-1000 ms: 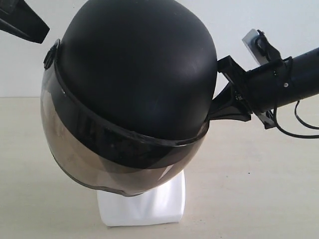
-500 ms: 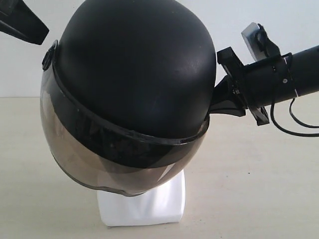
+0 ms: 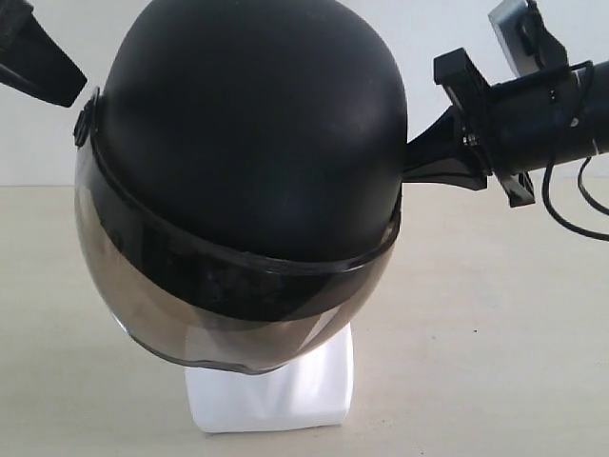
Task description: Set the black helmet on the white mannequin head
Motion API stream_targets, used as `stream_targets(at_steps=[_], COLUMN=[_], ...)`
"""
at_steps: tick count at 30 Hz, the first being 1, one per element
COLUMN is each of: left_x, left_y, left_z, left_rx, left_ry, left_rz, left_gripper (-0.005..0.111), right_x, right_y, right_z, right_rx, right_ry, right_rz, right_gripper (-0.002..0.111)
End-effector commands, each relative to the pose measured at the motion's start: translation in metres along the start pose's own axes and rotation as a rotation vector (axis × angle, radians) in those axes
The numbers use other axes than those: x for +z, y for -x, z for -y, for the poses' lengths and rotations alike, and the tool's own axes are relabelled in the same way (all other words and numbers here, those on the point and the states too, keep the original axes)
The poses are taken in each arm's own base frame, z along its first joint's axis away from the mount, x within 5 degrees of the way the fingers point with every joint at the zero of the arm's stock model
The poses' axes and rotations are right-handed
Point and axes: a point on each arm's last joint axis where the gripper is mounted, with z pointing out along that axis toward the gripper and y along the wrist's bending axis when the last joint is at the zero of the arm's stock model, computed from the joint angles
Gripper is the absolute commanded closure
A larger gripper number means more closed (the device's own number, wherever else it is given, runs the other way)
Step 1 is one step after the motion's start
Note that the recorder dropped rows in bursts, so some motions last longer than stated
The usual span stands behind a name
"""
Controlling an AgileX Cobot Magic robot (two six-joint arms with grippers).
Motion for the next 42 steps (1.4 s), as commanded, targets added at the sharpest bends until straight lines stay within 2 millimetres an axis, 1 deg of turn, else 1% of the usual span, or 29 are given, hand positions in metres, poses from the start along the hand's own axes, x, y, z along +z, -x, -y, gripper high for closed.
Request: stream_targets(at_steps=[1,6,9,19,27,36,39,42], left_x=[0.007,0.020,0.024,0.024,0.024,0.024,0.024,0.024], left_y=[0.000,-0.005,-0.007,-0.006,-0.002,0.001,0.002,0.003], left_z=[-0.001,-0.002,-0.003,-0.004,-0.005,-0.006,-0.006,-0.006], left_rx=[-0.006,-0.014,-0.017,-0.010,-0.013,-0.009,-0.010,-0.010], left_ry=[-0.009,-0.018,-0.019,-0.004,0.006,0.013,0.014,0.017], left_rz=[-0.028,-0.075,-0.085,-0.075,-0.036,-0.003,0.007,0.020], left_gripper=[0.102,0.102,0.102,0.102,0.102,0.102,0.102,0.102], right_x=[-0.010,-0.015,-0.017,-0.021,-0.020,-0.020,-0.021,-0.027], right_y=[-0.005,-0.006,-0.007,-0.008,-0.011,-0.011,-0.012,-0.012], right_z=[-0.037,-0.046,-0.049,-0.054,-0.049,-0.049,-0.051,-0.056], right_rx=[0.009,-0.002,-0.009,-0.020,-0.031,-0.025,-0.031,-0.053], right_ry=[0.201,0.233,0.239,0.244,0.186,0.183,0.190,0.172], right_rz=[-0.020,-0.011,-0.003,0.005,-0.024,-0.026,-0.031,-0.001], right_gripper=[0.108,0.108,0.108,0.108,0.108,0.108,0.108,0.108])
